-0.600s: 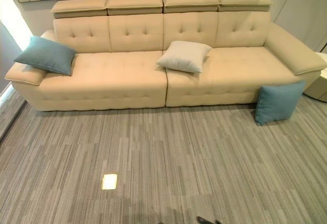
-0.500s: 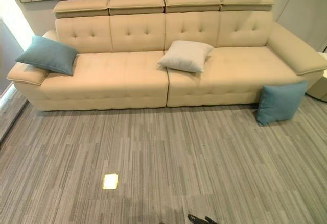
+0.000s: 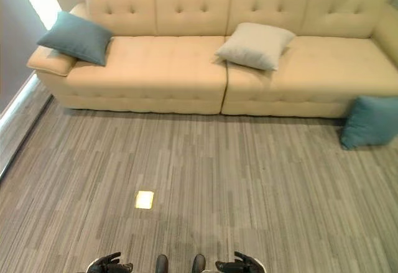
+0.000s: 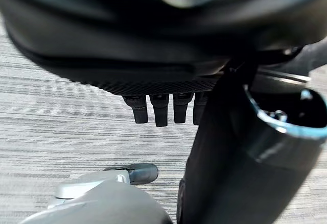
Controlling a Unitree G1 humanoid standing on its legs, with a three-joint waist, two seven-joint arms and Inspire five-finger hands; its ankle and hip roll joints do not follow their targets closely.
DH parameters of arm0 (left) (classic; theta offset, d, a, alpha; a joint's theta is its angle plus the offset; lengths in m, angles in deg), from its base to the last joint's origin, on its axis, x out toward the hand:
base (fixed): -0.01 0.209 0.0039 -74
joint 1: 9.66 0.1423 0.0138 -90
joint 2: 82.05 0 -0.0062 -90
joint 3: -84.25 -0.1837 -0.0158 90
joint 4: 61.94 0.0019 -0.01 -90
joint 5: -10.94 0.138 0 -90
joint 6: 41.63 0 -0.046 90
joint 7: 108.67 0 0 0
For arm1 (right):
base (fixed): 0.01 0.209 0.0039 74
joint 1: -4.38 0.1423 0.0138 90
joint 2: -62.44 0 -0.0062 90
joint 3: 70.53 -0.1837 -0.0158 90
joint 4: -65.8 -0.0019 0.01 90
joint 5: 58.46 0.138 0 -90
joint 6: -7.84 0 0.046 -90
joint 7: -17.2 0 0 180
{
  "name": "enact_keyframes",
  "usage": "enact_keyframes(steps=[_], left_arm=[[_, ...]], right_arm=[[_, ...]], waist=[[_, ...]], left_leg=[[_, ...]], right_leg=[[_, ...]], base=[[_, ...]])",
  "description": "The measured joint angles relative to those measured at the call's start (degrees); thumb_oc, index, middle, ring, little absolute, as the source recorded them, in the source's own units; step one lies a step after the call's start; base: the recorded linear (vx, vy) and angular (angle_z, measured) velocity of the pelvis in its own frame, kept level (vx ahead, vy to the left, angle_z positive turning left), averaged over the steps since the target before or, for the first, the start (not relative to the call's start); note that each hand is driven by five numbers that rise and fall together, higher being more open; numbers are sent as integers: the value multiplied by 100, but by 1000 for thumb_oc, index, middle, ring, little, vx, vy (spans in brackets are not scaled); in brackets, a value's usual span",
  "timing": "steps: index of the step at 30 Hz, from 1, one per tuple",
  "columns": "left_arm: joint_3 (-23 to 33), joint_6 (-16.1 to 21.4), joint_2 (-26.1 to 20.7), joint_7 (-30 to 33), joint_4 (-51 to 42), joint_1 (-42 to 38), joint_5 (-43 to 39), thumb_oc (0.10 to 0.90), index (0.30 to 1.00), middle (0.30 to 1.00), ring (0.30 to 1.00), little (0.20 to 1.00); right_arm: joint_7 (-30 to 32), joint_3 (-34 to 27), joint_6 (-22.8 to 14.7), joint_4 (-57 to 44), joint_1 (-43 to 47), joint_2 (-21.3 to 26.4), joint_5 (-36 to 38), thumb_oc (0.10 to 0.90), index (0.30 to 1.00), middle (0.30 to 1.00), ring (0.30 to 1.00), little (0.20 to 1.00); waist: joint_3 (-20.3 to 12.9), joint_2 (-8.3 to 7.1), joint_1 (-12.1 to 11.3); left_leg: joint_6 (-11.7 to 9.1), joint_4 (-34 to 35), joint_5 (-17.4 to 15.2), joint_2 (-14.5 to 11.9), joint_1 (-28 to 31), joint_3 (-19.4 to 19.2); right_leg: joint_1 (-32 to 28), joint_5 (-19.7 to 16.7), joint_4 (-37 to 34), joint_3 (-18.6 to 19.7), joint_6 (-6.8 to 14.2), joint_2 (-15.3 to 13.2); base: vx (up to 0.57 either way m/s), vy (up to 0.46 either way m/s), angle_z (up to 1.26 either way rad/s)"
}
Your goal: Pick up all the scattered cushions and arrange them neatly on the sofa.
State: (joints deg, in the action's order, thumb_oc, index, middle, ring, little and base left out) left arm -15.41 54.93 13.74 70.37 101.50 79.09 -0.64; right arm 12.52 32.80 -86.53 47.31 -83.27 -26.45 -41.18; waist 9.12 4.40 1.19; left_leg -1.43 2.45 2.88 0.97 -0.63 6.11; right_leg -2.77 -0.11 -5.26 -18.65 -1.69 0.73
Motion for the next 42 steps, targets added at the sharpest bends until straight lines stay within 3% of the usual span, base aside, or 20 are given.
enact_keyframes(steps=[3,13,14,16,18,20,21,23,24,25,27,29,30,31,32,34,37,38,40,42], left_arm=[[-156,0,13,8,-47,-191,348,800,900,900,900,900],[-84,50,96,69,-213,-176,443,800,900,900,900,900],[-112,58,67,126,-265,-454,512,800,900,900,900,900],[-128,85,35,191,-334,-599,613,800,900,900,900,900],[169,59,56,137,-339,-545,530,800,900,900,900,900],[259,46,75,167,-253,-459,487,800,900,900,900,900],[347,51,82,176,-147,-374,483,800,900,900,900,900],[310,46,-99,190,-22,-351,502,800,900,900,900,900],[261,43,-222,175,74,-351,507,800,900,900,900,900],[194,2,-273,173,113,-419,569,800,900,900,900,900],[-212,-120,-374,172,202,-430,868,800,900,900,900,900],[-387,-124,-417,181,180,-455,951,800,900,900,900,900],[-360,-147,-397,179,212,-456,950,800,900,900,900,900],[-381,-145,-372,180,177,-467,950,800,900,900,900,900],[-372,-180,-342,177,285,-436,950,800,900,900,900,900],[-445,-182,-302,181,293,-390,963,800,900,900,900,900],[-572,-261,-342,173,320,-423,1067,800,900,900,900,900],[-603,-258,-308,162,335,-444,1186,800,900,900,900,900],[-628,-249,-160,153,330,-348,1298,800,900,900,900,900],[-794,-241,-117,119,366,-408,1452,800,900,900,900,900]], right_arm=[[11,250,21,1,243,16,-553,800,900,900,900,900],[148,321,39,-99,270,6,-992,800,900,900,900,900],[181,203,46,-78,284,-3,-1023,800,900,900,900,900],[207,132,121,-47,253,-42,-1026,800,900,900,900,900],[243,20,140,37,283,-73,-1037,800,900,900,900,900],[230,-169,149,25,171,-46,-1016,800,900,900,900,900],[252,-227,128,79,101,-72,-952,800,900,900,900,900],[220,-262,186,236,-25,-267,-939,800,900,900,900,900],[234,-368,220,249,-134,-429,-894,800,900,900,900,900],[233,-318,225,144,-124,-455,-926,800,900,900,900,900],[240,-286,205,-109,-159,-408,-926,800,900,900,900,900],[229,-101,173,-208,7,-426,-954,800,900,900,900,900],[227,-23,114,-222,120,-442,-942,800,900,900,900,900],[226,-15,100,-251,209,-430,-939,800,900,900,900,900],[148,-18,56,-282,354,-418,-933,800,900,900,900,900],[93,-20,15,-360,388,-393,-917,800,900,900,900,900],[131,-33,1,-465,406,-452,-931,800,900,900,900,900],[140,-32,10,-406,410,-452,-955,800,900,900,900,900],[193,-154,34,-244,364,-431,-965,800,900,900,900,900],[245,-152,107,-204,417,-385,-1060,800,900,900,900,900]], waist=[[90,55,-40],[207,43,-238],[339,-166,-133],[406,-321,-78],[400,-320,-178],[281,-277,-191],[168,-264,-182],[-87,-593,-174],[-161,-842,-150],[-173,-939,-171],[-166,-884,55],[-167,-803,94],[-154,-671,230],[-73,-532,261],[18,-425,385],[58,-413,419],[212,-489,687],[232,-537,736],[195,-378,798],[245,-262,808]], left_leg=[[-225,-16,149,106,-123,270],[-280,-85,64,277,-348,466],[-474,-858,-394,44,-862,-1475],[-439,-790,-341,-374,-1153,-2564],[-325,-539,-272,-764,-1157,-2752],[-101,-439,-147,-788,-1023,-2575],[195,-403,289,-738,-928,-2425],[342,-299,228,-402,-760,-2452],[517,-207,130,-164,-543,-2415],[575,-241,-67,18,-419,-2412],[763,-253,-225,129,-138,-2159],[928,10,-376,205,175,-1907],[798,127,-213,130,267,-1807],[885,215,-312,114,399,-1665],[848,263,-320,27,576,-1475],[815,262,-509,-19,703,-1380],[835,267,-883,-51,1035,-948],[762,259,-996,-76,1156,-840],[533,237,-1145,-289,1463,-779],[189,-67,-986,-472,1444,-796]], right_leg=[[40,1,2,-314,-1,-116],[4,81,-5,-814,106,-315],[-77,110,-1,-1258,169,-584],[-243,206,2,-1580,209,-708],[-481,242,6,-1728,468,-663],[-667,375,160,-1712,669,-705],[-760,564,410,-1692,846,-789],[-673,665,866,-1675,954,-1221],[-509,766,1808,-1532,870,-1692],[-408,630,2407,-1356,961,-1924],[-4,658,3813,-850,941,-2300],[552,729,4220,-64,846,-2083],[819,883,4200,255,739,-1755],[1160,910,4088,270,759,-1556],[1368,920,3168,395,695,-1150],[1728,827,2935,345,603,-952],[2272,180,1444,440,724,-537],[2326,-204,1274,351,583,-537],[2056,-954,1184,-18,352,-444],[1792,-805,1137,-144,-56,-299]], base=[[1,8,49],[73,79,31],[155,135,118],[201,250,123],[243,280,42],[217,257,7],[174,270,-6],[291,482,23],[419,670,47],[416,666,55],[235,263,73],[278,163,68],[329,55,70],[577,40,111],[359,-7,77],[513,-52,51],[491,-74,68],[298,-59,77],[377,-95,45],[604,-169,33]])
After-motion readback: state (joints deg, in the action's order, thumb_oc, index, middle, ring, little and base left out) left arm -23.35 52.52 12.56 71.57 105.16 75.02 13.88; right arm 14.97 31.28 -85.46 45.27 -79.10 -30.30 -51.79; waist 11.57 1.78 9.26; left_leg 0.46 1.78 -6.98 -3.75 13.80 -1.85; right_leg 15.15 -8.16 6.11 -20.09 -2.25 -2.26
